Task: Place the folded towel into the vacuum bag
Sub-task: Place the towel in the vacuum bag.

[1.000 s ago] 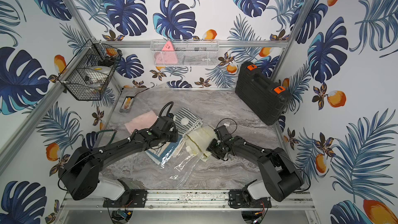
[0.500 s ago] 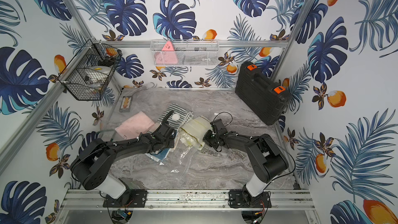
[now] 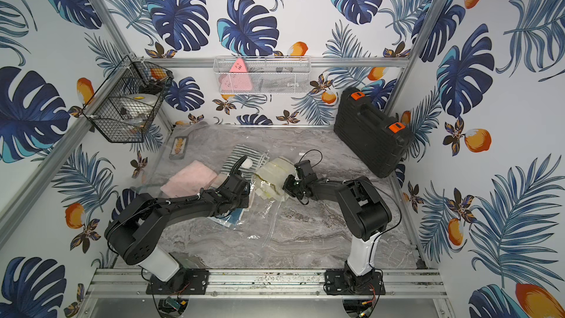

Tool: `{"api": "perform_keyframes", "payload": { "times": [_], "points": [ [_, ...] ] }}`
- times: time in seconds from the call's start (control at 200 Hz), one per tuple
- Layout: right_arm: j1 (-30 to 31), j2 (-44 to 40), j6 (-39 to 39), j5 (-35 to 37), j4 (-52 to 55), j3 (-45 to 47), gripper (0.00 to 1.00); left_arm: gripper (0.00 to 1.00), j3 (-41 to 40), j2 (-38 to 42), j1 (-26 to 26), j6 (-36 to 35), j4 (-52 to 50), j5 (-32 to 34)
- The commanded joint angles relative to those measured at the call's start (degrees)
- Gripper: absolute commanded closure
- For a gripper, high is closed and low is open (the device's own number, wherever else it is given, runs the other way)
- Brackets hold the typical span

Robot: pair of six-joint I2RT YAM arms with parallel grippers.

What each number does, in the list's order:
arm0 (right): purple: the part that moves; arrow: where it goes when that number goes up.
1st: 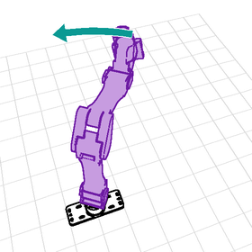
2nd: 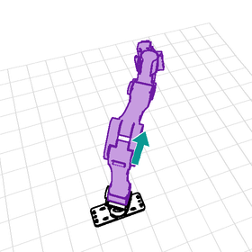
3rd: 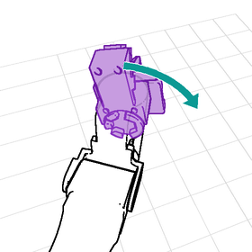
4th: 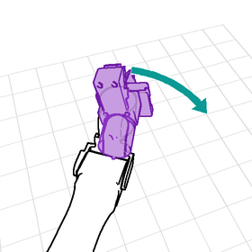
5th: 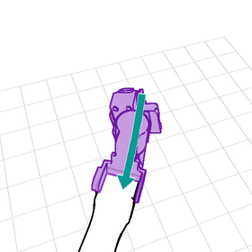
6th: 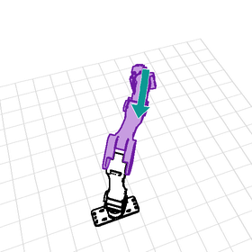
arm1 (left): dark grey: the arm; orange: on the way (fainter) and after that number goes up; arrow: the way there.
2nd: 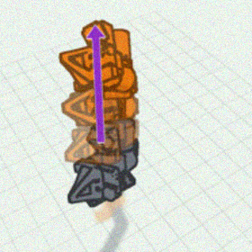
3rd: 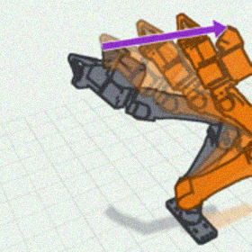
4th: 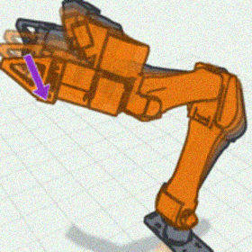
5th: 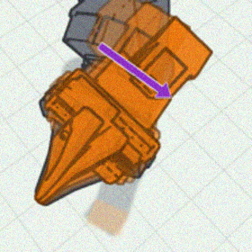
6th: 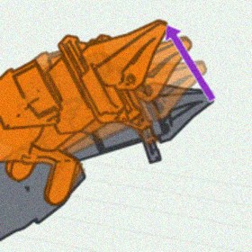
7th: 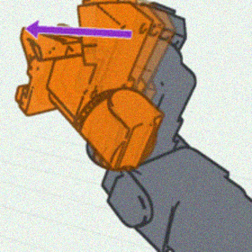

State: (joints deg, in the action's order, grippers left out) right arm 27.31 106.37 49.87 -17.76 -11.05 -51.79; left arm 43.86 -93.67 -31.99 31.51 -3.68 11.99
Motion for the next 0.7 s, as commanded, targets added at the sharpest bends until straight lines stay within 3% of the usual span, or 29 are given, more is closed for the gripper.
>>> {"api": "perform_keyframes", "payload": {
  "times": [0.0, 0.125, 0.31, 0.425, 0.53, 0.696],
  "points": [
    [0.0, 0.6, -2.7, 3.1, -2.4, 0.7, 0.83, 1.00, -0.9, -1.3, 0.1, -1.4, -6.3, -4.0],
    [-1.1, 0.5, -4.6, -2.9, 3.2, -1.3, 0.59, 1.00, -0.2, -0.6, 0.2, -1.6, -6.8, -4.8],
    [-7.4, -9.5, -7.5, -6.2, 17.1, 3.2, 0.32, 0.95, 2.5, 5.3, 0.0, -1.3, -11.8, -8.3],
    [-11.2, -15.0, -13.5, -1.0, 32.5, 0.7, 0.28, 0.91, 5.3, 9.5, -3.0, -1.6, -16.0, -8.3],
    [-15.0, -18.2, -13.6, 0.2, 33.4, -1.4, 0.25, 0.85, 8.3, 9.6, -9.2, -3.6, -17.5, -8.7],
    [-19.0, -6.9, -13.6, -4.4, 32.1, -13.8, 0.21, 0.70, 9.8, 7.7, -19.7, -4.8, -15.7, -7.7]
  ]
}}
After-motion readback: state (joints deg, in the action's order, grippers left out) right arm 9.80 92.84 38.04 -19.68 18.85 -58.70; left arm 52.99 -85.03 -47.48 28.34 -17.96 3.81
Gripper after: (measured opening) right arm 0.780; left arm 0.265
